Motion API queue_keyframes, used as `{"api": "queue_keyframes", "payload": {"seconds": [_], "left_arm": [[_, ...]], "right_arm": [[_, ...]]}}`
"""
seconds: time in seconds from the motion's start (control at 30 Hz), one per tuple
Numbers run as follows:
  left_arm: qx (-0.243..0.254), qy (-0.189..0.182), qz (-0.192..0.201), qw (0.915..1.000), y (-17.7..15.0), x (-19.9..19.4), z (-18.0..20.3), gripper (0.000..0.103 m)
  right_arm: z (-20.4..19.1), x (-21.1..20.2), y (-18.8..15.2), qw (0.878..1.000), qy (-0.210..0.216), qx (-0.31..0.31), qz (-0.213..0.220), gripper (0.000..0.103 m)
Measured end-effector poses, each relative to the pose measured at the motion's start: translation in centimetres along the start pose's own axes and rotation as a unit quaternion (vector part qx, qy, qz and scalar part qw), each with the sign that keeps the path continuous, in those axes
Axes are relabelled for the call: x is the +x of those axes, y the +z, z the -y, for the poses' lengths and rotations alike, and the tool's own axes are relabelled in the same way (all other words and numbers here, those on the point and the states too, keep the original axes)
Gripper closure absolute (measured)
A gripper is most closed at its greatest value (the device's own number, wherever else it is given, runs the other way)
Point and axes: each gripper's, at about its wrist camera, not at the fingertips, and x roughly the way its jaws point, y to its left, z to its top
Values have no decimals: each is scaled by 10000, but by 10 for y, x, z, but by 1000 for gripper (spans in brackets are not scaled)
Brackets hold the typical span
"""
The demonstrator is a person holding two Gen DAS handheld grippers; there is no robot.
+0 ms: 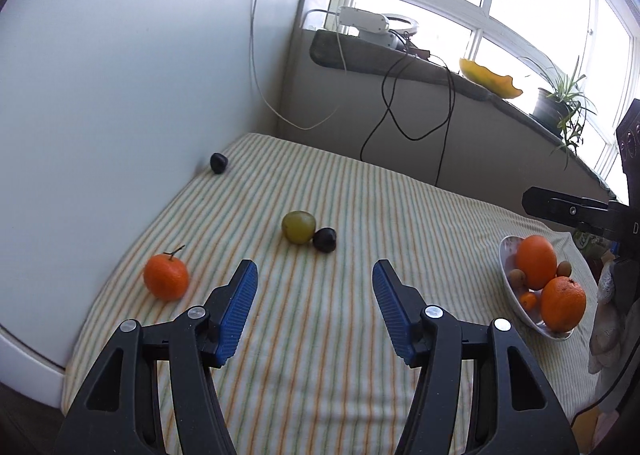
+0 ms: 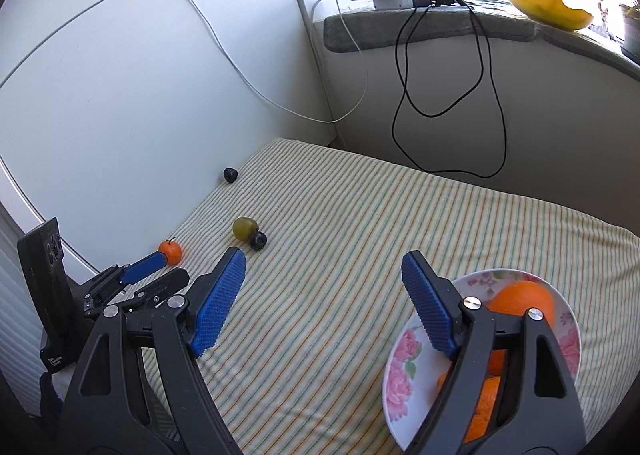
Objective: Organize fruits
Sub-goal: 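Withdraw both grippers from the bowl toward the remaining fruits, then close the left gripper on the stemmed tangerine while the right gripper grasps the dark plum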
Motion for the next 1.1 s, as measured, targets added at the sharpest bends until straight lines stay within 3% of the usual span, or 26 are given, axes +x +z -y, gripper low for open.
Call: {"api": "queue_keyframes", "payload": {"seconds": [0.27, 0.5, 0.77, 1.1], "left_arm": [[-160, 532, -9, 9985, -8, -1, -41, 44], [-217, 696, -89, 9973, -11, 7, -59, 44], [-232, 737, -189, 9968, -12, 17, -68, 53], [-175, 845, -244, 9960, -10, 24, -72, 55]], "right_arm": [[-36, 38, -1, 9994, 181, -291, -94, 20], [-54, 77, -7, 9983, 265, -370, -350, 21], [-62, 118, -9, 9966, 258, -374, -684, 50], [-70, 157, -8, 9945, 208, -475, -911, 57]]}}
